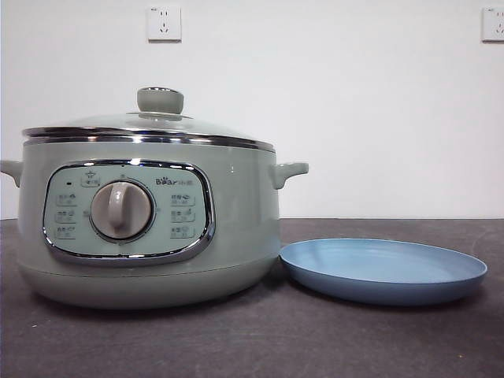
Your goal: Take the pumpkin out from the steamer,put the pumpkin in the blue plate,close the lid
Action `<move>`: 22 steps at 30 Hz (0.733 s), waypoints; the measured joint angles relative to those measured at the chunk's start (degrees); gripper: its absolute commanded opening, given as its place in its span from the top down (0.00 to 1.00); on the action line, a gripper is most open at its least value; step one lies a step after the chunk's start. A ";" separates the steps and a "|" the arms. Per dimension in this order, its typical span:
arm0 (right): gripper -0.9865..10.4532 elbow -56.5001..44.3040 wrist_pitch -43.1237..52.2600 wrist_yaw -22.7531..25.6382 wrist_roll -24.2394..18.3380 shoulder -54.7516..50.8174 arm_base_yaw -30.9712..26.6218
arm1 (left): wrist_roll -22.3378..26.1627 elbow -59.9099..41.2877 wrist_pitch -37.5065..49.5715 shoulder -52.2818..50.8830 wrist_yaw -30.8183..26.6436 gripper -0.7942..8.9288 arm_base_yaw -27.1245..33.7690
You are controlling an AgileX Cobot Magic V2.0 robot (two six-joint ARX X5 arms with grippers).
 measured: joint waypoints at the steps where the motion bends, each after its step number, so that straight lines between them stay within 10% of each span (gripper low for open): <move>1: 0.93 0.00 0.00 -0.39 0.15 0.00 0.00 | -0.20 0.00 0.00 0.00 0.42 0.93 0.00; 22: 0.93 19.32 -8.41 -0.59 -4.09 12.57 0.00 | -0.26 15.02 -8.72 6.16 -2.21 0.93 0.00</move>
